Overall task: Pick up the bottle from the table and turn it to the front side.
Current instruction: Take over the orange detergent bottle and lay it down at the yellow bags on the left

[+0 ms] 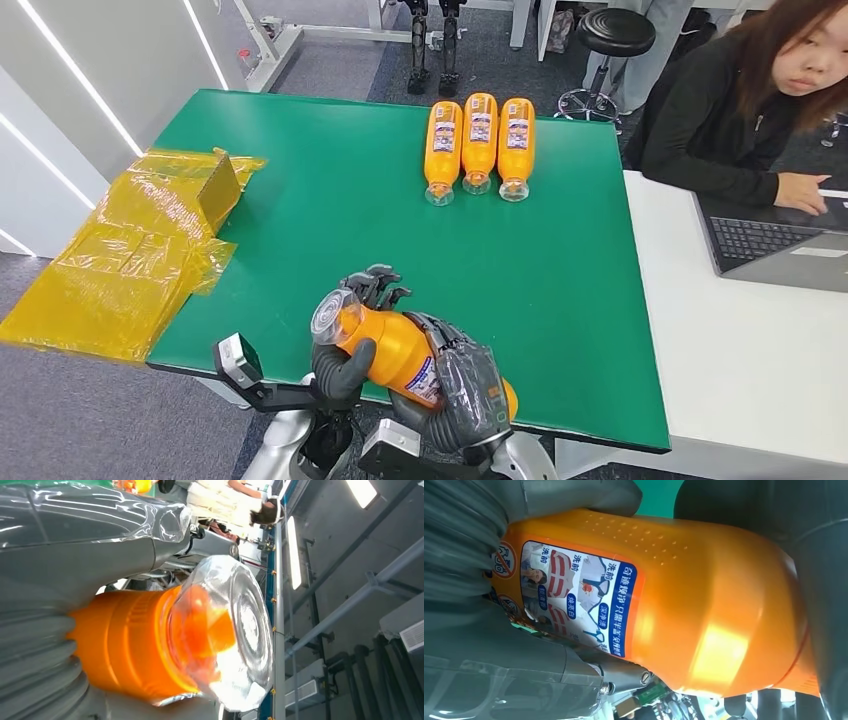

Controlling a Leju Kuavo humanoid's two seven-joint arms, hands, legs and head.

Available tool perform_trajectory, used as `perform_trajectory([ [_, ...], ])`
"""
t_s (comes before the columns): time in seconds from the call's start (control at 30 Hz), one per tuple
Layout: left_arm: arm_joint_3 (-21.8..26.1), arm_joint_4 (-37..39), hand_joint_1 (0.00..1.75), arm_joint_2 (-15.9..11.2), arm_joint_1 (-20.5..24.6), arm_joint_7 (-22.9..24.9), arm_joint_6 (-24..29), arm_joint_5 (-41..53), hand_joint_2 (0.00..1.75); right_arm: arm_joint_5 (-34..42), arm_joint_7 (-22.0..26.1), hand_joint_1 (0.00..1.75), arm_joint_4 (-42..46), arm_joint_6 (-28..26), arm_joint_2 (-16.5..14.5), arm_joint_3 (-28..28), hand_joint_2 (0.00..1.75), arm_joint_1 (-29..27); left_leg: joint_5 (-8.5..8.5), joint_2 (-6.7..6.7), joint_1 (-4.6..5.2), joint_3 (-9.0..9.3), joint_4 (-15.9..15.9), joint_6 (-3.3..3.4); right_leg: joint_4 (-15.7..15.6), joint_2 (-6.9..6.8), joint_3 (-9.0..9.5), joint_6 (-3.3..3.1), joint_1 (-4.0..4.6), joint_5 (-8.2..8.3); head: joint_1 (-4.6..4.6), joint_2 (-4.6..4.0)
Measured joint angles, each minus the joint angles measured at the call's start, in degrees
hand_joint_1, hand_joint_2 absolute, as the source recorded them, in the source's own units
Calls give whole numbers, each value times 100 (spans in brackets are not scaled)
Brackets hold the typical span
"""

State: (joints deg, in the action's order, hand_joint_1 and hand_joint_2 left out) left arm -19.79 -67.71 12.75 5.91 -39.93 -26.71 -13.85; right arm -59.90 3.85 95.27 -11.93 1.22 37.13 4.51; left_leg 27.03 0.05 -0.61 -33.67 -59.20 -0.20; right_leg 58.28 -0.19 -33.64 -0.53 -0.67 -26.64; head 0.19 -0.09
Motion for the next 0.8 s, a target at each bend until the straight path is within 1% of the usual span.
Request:
perform_trajectory([
  [0.17,-38,-130,175,-22,-30,10,97,28,175,10,23,175,37,37,-21,-19,175,10,0,0,0,0,0,0,0,0,0,0,0,0,0,0],
  [0.4,-47,-318,175,-54,-125,14,253,80,175,125,172,175,-9,86,-22,-17,175,74,0,0,0,-1,0,0,0,0,1,0,0,0,0,0],
  [0.43,-47,-337,175,-57,-140,14,269,86,175,127,184,164,-17,87,-22,-16,175,79,0,0,0,-1,0,0,0,0,1,0,0,0,0,0],
  [0.53,-47,-382,175,-62,-172,19,297,102,175,121,207,33,-38,87,-25,-11,175,86,0,0,0,-1,0,0,0,0,1,0,0,0,1,0],
  [0.57,-47,-389,175,-62,-179,22,309,105,175,120,214,0,-43,86,-31,-5,175,89,0,0,0,-1,0,0,0,0,0,0,0,0,0,0],
  [0.8,-45,-398,175,-77,-184,24,525,275,175,260,254,0,-114,19,-69,20,175,119,0,0,0,-2,0,0,0,-1,0,0,0,0,0,0],
])
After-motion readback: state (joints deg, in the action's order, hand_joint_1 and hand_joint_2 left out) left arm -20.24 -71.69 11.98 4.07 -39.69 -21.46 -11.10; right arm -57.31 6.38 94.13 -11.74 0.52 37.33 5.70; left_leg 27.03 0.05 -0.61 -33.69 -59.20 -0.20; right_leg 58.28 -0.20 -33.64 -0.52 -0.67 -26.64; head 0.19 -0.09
